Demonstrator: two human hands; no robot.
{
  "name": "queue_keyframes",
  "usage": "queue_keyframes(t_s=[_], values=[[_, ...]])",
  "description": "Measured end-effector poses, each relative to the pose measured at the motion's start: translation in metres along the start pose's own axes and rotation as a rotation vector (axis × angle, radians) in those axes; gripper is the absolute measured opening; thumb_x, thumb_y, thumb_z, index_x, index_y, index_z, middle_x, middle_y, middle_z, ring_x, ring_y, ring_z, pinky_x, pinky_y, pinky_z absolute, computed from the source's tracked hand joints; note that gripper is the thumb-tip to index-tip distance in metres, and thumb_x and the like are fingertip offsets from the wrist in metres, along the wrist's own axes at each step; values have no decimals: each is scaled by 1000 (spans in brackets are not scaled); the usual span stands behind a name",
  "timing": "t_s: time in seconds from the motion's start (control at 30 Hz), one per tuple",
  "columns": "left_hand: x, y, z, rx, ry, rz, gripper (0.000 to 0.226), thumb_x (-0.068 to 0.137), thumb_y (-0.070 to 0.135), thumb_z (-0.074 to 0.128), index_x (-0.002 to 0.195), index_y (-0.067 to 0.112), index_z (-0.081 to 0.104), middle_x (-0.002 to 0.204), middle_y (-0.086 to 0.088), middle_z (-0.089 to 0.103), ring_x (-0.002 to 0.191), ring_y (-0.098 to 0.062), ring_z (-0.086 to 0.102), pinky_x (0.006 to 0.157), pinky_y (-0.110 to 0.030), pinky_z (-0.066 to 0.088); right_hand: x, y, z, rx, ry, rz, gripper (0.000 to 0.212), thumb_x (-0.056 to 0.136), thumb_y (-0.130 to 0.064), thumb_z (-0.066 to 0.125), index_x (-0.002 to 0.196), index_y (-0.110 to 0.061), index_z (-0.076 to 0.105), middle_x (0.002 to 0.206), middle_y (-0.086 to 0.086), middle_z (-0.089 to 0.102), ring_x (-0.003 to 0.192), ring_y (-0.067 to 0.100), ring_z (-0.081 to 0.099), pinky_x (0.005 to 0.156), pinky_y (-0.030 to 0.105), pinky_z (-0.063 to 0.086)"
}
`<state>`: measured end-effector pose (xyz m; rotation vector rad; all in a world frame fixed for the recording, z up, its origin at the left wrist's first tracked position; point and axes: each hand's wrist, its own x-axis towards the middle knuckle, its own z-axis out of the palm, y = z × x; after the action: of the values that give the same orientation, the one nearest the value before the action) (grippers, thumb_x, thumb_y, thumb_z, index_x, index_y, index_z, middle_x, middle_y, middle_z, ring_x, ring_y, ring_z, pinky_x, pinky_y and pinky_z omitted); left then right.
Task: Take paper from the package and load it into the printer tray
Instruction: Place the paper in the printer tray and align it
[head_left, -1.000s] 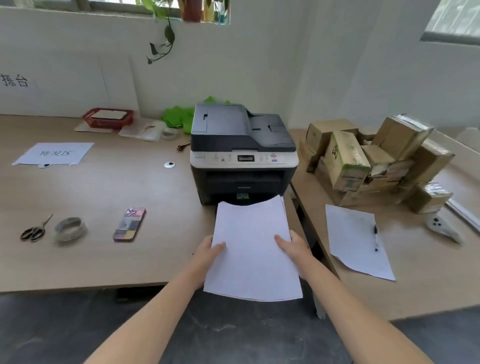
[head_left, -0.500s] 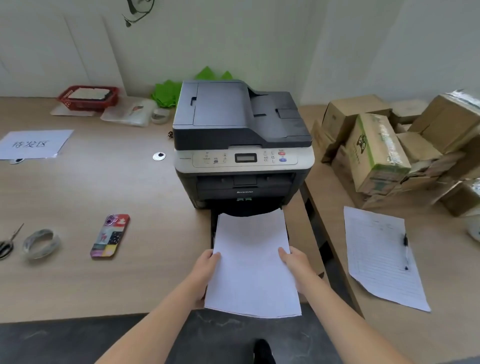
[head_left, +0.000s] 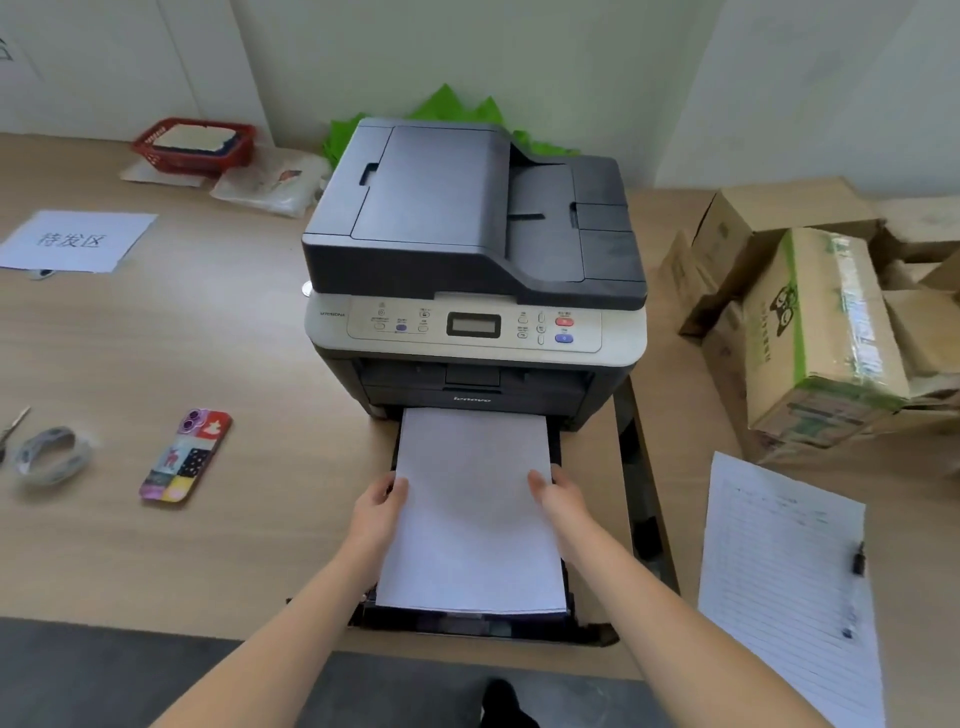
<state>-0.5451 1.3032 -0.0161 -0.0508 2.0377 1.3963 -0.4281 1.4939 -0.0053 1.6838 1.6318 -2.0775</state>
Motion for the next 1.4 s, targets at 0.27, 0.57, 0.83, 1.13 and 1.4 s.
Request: queue_keyframes(t_s=[0.27,0.57,0.83,1.13,1.4], values=[[35,7,25,40,205,-55,33,98,25,49,127,11,56,117,-8,61,115,-29,55,91,-36,41,31,-2,12,-35,36,-131,51,100,-19,49,148,-9,32,145,8,47,136,29,43,103,35,39],[30,-9,41,319,335,346,31,99,9,45,129,5,48,112,-5,47,98,-17,50,88,-24,40,32,16,18,-619,137,-494,74,98,-13,52,156,-10,6,150,9,25,139,24,29,108,23,26],[28,-22,38,799,214,330,81,87,48,60,150,17,21,155,-15,18,135,-37,25,110,-51,23,31,38,5,-1037,140,-526,120,74,-66,64,156,-17,-9,163,9,-10,150,29,-2,122,42,2],[14,-38,8,1153,-64,319,148,40,94,49,152,22,-13,159,-20,-12,148,-37,-3,120,-47,5,8,59,-5,-1136,-10,-439,152,48,-79,71,149,-25,-29,153,3,-44,145,26,-32,123,45,-3],[17,-31,12,1153,-99,295,138,52,83,63,153,25,-12,159,-22,-17,149,-38,-3,121,-47,11,5,60,8,-1092,73,-429,143,56,-66,79,153,-26,-19,156,2,-38,148,27,-24,121,46,13]])
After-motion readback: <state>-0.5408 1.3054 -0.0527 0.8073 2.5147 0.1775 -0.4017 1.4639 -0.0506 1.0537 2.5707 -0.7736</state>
